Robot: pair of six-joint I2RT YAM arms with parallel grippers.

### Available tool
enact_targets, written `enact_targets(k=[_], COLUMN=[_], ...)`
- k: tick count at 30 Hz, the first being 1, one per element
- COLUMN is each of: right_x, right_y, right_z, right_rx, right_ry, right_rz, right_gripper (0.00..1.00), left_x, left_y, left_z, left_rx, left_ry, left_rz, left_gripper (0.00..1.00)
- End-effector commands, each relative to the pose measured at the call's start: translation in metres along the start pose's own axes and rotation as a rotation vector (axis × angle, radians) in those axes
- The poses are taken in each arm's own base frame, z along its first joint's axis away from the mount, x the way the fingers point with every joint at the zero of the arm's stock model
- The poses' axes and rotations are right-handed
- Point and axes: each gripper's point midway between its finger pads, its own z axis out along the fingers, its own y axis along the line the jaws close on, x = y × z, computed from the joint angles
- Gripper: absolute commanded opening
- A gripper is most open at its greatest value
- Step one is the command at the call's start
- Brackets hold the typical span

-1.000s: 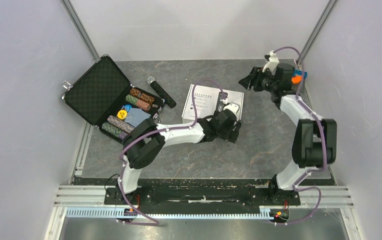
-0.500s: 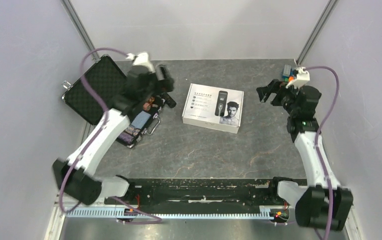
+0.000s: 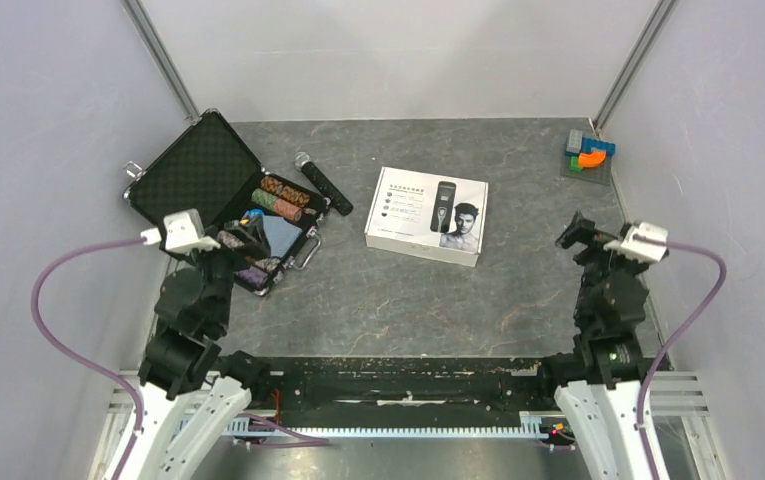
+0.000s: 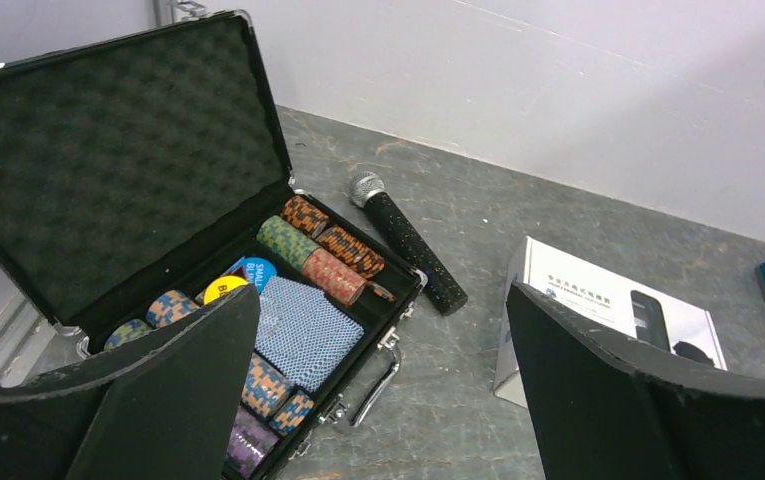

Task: Sort the hair-cutting tools

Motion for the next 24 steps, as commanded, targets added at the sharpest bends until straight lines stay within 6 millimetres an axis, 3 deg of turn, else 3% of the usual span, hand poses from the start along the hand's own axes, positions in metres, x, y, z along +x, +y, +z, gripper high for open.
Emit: enact_targets(k=[1,4,12,24], right_x=[0.017,0.025,0.054,0.057], right_y=[-0.058,-0.068,-0.066,-0.072], right_z=[-0.023,-0.032,-0.031,-0.036], right_rx=[0.271,0.303,0.275,0.296], right_ry=[-0.087,-0.172,-0.200,-0.264], right_rz=[-0.044,-0.005,0.001,0.027], right_gripper=[0.98,0.98,0.98,0.98], left_x=[0.006,0.009,0.023,0.030], left_y=[0.020,0.023,0.034,0.027], left_z=[-0.005,-0.006,0.001,0.008], left_rx=[-0.057,-0.059,-0.126,-0.106], left_ry=[-0.084,-0.107,-0.091,-0.064], left_rz=[0.012,-0.003,0.026,0.031], left_gripper=[1.00,1.00,1.00,1.00])
